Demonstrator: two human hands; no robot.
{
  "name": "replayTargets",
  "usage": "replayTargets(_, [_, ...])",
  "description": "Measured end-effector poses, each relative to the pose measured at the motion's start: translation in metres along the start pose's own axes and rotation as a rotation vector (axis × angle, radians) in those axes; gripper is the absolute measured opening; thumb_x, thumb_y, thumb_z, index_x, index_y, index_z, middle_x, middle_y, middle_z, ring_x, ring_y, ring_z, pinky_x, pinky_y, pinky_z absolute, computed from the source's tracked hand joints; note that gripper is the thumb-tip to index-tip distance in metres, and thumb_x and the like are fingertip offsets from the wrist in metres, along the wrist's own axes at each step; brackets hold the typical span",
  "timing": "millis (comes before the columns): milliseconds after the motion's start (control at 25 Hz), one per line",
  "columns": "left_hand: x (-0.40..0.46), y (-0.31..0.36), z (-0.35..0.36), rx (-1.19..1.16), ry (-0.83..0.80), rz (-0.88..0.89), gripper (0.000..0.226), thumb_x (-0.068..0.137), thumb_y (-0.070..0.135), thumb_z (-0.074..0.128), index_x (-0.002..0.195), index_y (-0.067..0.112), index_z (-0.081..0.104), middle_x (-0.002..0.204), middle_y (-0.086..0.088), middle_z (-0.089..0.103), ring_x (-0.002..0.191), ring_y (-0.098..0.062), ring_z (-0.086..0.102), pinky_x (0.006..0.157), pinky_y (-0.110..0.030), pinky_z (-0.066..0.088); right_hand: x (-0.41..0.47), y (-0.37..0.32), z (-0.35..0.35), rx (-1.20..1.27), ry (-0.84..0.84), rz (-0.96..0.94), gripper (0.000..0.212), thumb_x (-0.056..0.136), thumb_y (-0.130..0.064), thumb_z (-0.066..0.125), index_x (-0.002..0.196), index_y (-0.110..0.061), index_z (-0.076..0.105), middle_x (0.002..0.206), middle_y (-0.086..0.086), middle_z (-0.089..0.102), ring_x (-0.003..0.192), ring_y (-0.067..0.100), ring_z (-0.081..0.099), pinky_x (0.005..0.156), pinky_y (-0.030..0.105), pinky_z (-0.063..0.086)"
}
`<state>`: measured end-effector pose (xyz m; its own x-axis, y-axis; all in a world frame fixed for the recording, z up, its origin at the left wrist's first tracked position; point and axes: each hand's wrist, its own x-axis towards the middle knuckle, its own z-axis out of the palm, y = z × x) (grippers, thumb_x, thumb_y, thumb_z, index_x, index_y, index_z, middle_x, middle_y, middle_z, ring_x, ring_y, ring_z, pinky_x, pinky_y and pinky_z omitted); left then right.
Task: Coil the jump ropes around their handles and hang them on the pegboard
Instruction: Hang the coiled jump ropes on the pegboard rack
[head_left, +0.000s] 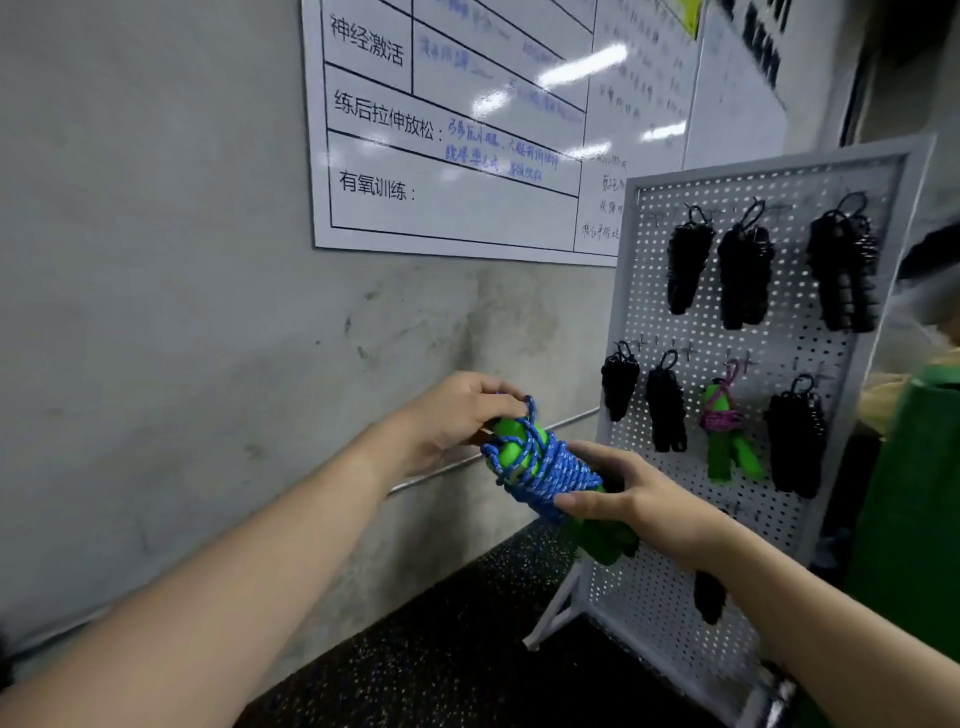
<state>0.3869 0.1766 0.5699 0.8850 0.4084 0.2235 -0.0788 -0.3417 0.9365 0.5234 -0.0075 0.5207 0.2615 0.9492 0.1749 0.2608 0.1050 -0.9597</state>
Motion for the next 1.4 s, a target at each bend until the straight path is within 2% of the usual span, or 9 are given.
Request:
replayTargets(80, [-0.011,0.008,-0.006,0.070,-0.020,0.033,0.010,0.097,0.005,0.064,0.095,0.008,0.073,0.102,-0.026,0.071,0.085,-0.023,0.063,0.074,-0.025,0.052,-0.009,-0.012,0.007,-0.040,-0.025,0.009,0.052,0.077,-0.014,0.077,0.125,-0.025,0.062,0.114,0.001,0.077,0.099,0.015,0.074,0.078,0.022,0.056])
replayTargets(200, [-0.017,0.022,-0.007,0.142,0.059,0.105,0.008,0.094,0.007,0.071,0.088,0.011,0.075,0.087,-0.011,0.074,0.076,-0.015,0.065,0.074,-0.024,0.054,-0.012,-0.030,0.012,-0.209,0.048,-0.063,0.038,0.088,-0.016,0.073,0.124,-0.022,0.065,0.113,0.002,0.076,0.105,0.011,0.071,0.087,0.022,0.055])
replayTargets(360, [-0.003,0.033,0.007,0.284,0.159,0.161,0.007,0.090,0.016,0.077,0.083,0.014,0.077,0.080,-0.004,0.073,0.080,-0.014,0.065,0.080,-0.029,0.053,0.009,-0.060,0.009,-0.478,0.336,-0.225,0.024,0.098,-0.031,0.065,0.111,-0.012,0.074,0.095,0.005,0.077,0.084,0.005,0.070,0.075,0.021,0.053])
replayTargets(640, [0.102,-0.006,-0.003,0.272,0.291,0.204,0.016,0.091,0.018,0.077,0.100,0.005,0.079,0.094,-0.009,0.077,0.088,-0.018,0.069,0.084,-0.034,0.054,0.105,-0.034,-0.046,-0.719,0.392,-0.238,0.023,0.100,-0.020,0.063,0.089,-0.006,0.077,0.077,0.005,0.075,0.058,-0.005,0.060,0.057,0.016,0.047])
replayTargets(760, [0.173,-0.016,-0.007,0.243,0.291,0.207,0.020,0.091,0.022,0.077,0.105,0.008,0.079,0.099,-0.005,0.077,0.096,-0.019,0.071,0.087,-0.031,0.055,0.158,-0.027,-0.088,-0.751,0.405,-0.231,0.027,0.101,-0.020,0.060,0.086,-0.001,0.074,0.066,0.002,0.066,0.046,-0.003,0.050,0.048,0.012,0.035])
replayTargets(920, [0.263,0.003,-0.006,0.183,0.285,0.209,0.017,0.090,0.025,0.076,0.091,0.008,0.077,0.079,0.000,0.070,0.075,-0.013,0.062,0.066,-0.019,0.049,0.222,-0.037,-0.153,-0.764,0.587,-0.303,0.028,0.099,-0.018,0.061,0.080,0.002,0.070,0.058,0.000,0.054,0.044,0.003,0.038,0.045,0.018,0.028])
replayTargets(1080, [0.339,0.034,-0.005,0.216,0.274,0.222,0.030,0.086,0.031,0.075,0.083,0.001,0.075,0.077,-0.007,0.064,0.074,-0.019,0.054,0.071,-0.033,0.046,0.263,-0.058,-0.206,-0.655,0.763,-0.362,0.022,0.100,-0.015,0.061,0.083,-0.008,0.072,0.071,-0.003,0.068,0.063,0.004,0.060,0.058,0.022,0.047])
replayTargets(1240, [0.378,0.070,0.001,0.207,0.262,0.228,0.016,0.092,0.024,0.071,0.083,0.011,0.076,0.079,-0.002,0.066,0.077,-0.015,0.057,0.068,-0.026,0.046,0.284,-0.075,-0.241,-0.532,0.839,-0.359,0.022,0.101,-0.017,0.060,0.085,-0.011,0.074,0.077,0.001,0.072,0.074,0.017,0.068,0.069,0.034,0.055])
replayTargets(1400, [0.410,0.101,0.011,0.284,0.323,0.246,0.027,0.098,0.018,0.060,0.100,-0.005,0.074,0.087,-0.007,0.064,0.072,-0.013,0.051,0.060,-0.023,0.041,0.304,-0.096,-0.267,-0.427,0.919,-0.340,0.024,0.102,-0.017,0.056,0.087,-0.007,0.072,0.077,0.003,0.070,0.072,0.018,0.068,0.064,0.032,0.054])
